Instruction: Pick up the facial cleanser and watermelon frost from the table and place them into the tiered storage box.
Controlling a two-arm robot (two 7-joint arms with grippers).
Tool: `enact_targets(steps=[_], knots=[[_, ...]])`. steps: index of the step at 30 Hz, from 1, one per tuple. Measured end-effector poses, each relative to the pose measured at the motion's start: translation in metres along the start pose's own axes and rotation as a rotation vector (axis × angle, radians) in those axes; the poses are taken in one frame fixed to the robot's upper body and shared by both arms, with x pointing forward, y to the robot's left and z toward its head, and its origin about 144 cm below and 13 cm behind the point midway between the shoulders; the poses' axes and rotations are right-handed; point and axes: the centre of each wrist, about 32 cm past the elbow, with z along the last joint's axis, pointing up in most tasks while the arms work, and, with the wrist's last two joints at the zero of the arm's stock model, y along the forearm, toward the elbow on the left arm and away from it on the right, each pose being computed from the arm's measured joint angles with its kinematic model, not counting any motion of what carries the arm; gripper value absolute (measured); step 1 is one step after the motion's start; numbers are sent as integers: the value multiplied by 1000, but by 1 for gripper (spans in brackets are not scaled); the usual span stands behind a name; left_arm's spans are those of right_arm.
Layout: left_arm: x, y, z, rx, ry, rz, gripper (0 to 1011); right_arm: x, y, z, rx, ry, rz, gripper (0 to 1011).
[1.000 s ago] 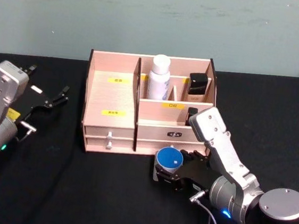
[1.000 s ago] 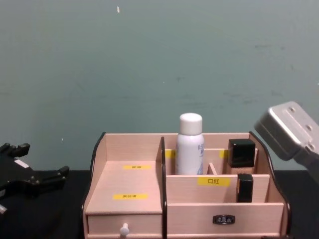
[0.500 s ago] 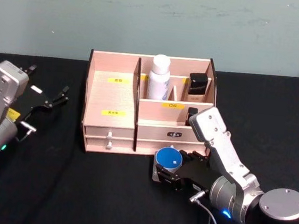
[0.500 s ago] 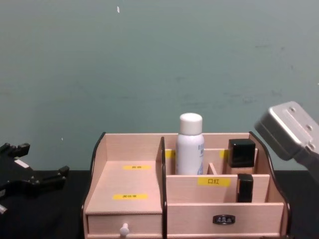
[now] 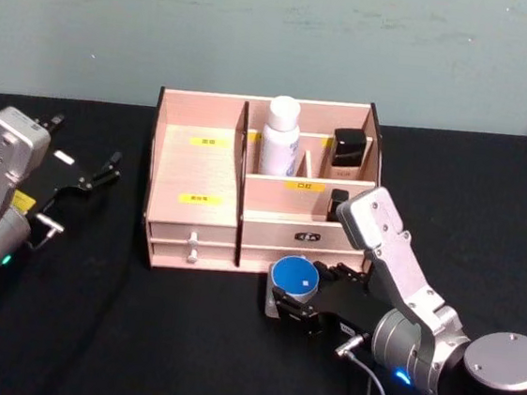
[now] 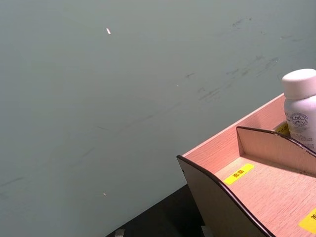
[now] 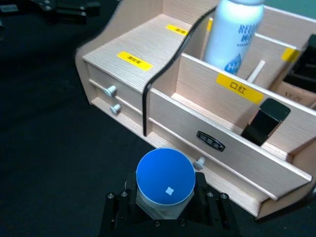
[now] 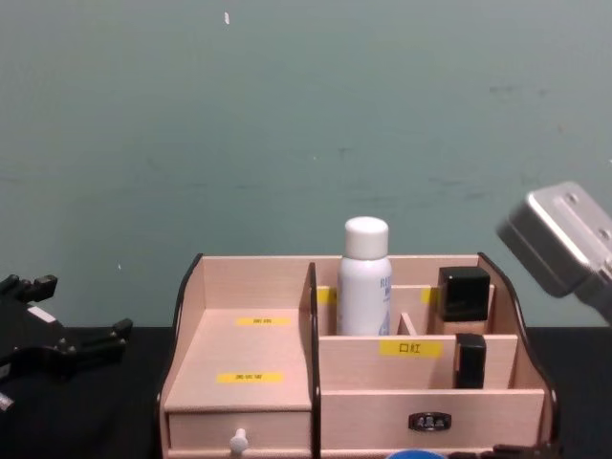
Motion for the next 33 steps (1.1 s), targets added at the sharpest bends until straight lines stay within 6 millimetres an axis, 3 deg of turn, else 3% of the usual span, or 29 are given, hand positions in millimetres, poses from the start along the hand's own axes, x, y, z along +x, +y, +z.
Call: enact_targets(steps=[9, 21, 33], knots=[[0, 0, 0, 0, 0, 0, 1001, 1, -8, 13, 31, -44, 35, 706], [0, 0, 0, 0, 0, 0, 1001, -4, -18, 52, 94, -149, 98, 706], [0, 0, 0, 0, 0, 0, 1001, -7, -4, 88, 139, -218, 155, 706]])
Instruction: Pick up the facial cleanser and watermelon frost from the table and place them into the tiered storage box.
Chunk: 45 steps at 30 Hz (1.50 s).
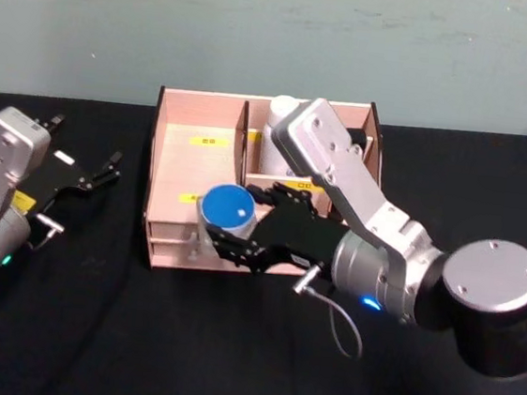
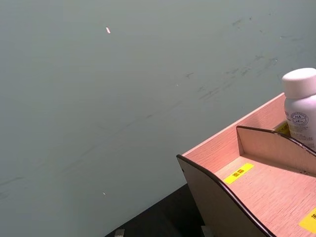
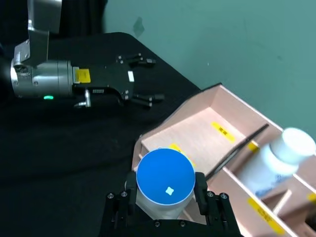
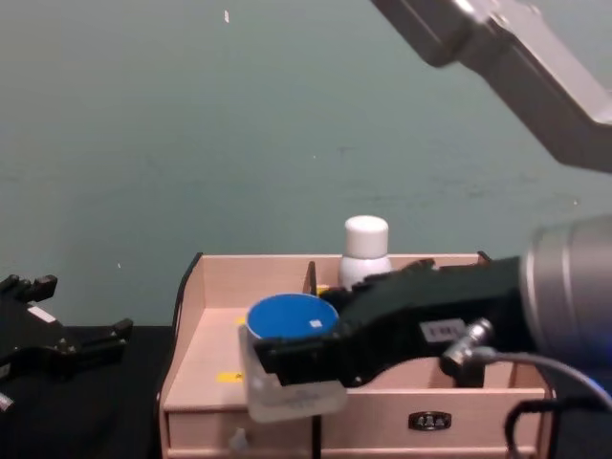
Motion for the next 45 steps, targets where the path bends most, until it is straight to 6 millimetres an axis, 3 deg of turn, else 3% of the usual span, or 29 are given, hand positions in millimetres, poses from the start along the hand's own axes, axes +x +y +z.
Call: enact_targets(steps=[26, 45], knots=[[0, 0, 0, 0, 0, 0, 1001, 32, 61, 14, -10, 37, -19, 706], [0, 0, 0, 0, 0, 0, 1001, 40, 80, 15, -34, 46, -38, 707]])
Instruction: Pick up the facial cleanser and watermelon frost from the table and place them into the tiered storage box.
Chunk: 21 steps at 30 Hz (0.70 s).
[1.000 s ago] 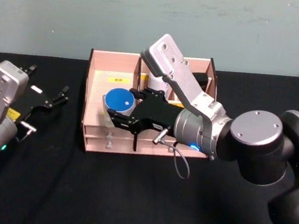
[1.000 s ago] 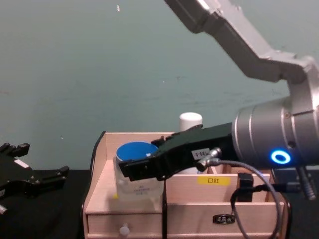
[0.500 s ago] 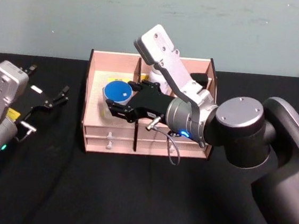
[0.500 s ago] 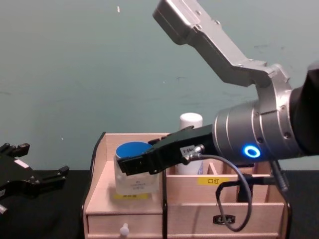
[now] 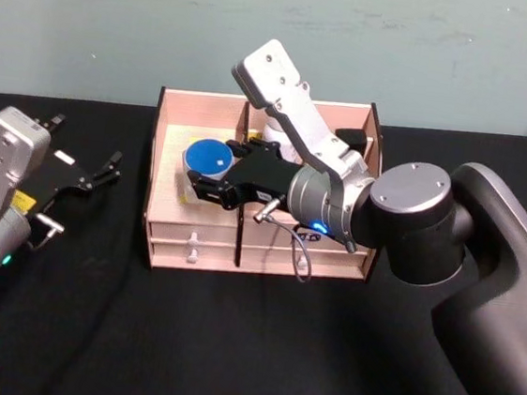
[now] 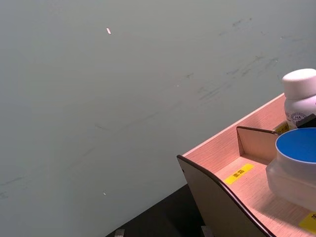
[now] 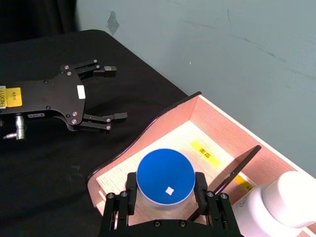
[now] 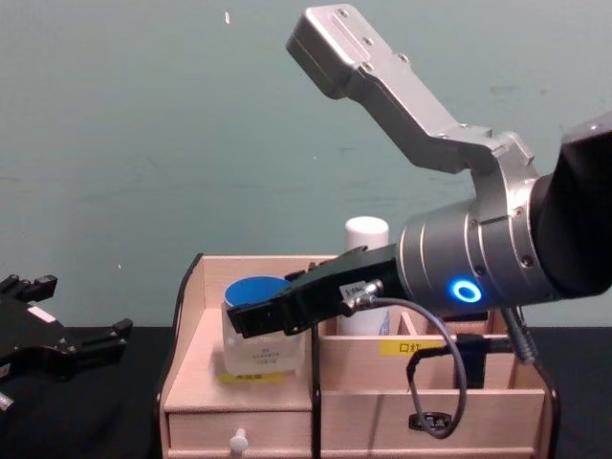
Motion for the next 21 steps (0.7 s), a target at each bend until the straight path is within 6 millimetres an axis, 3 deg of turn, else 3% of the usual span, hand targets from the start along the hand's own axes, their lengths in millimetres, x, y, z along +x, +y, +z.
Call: enact_targets(steps=[21], knots=[[0, 0, 0, 0, 0, 0, 1001, 1, 4, -1, -9, -1, -9, 706]])
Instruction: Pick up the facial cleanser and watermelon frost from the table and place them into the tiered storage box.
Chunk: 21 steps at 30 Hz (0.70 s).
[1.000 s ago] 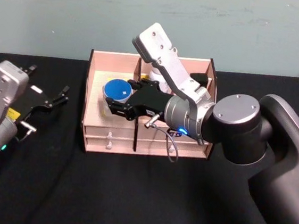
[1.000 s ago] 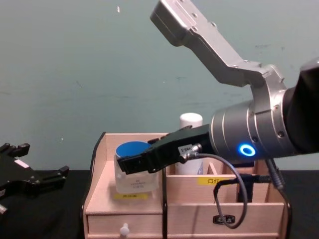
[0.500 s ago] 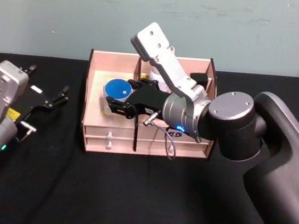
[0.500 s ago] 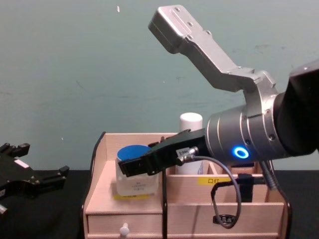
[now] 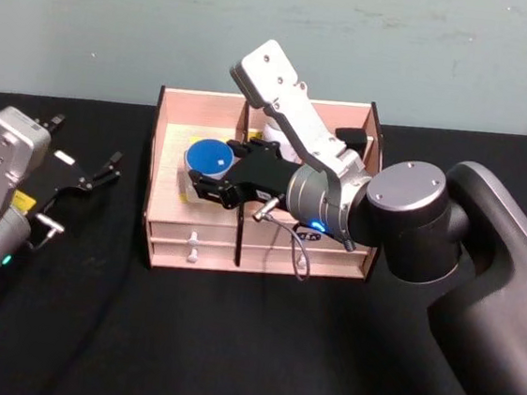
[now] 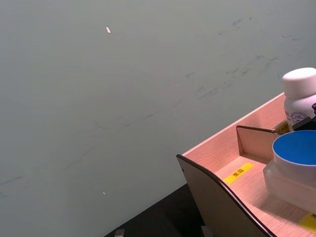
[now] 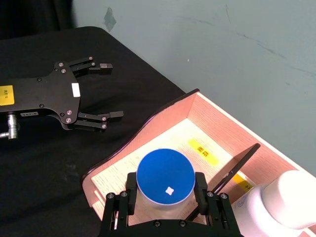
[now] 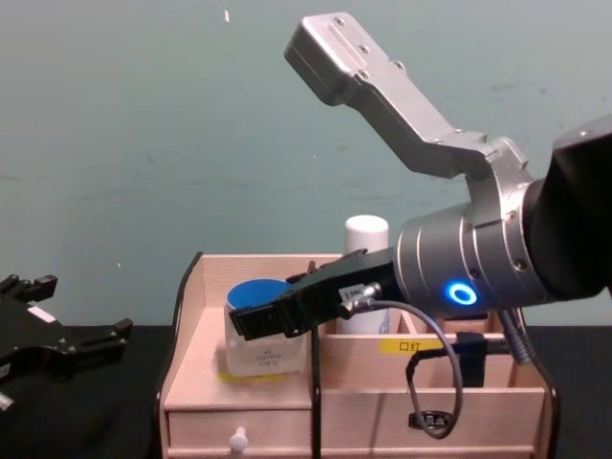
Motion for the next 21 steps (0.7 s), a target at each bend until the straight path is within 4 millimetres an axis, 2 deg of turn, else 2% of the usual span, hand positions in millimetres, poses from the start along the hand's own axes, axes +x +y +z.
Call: enact_targets(steps=[6, 14, 17, 21], knots=[[0, 0, 0, 0, 0, 0, 1001, 0, 0, 0, 0, 0, 0, 722], [0, 0, 0, 0, 0, 0, 1001, 0, 0, 0, 1, 1, 1, 959], [0, 0, 0, 0, 0, 0, 1001, 0, 0, 0, 1, 1, 1, 1003], [0, 0, 0, 0, 0, 0, 1001, 0, -1, 0, 1, 1, 2, 1000]])
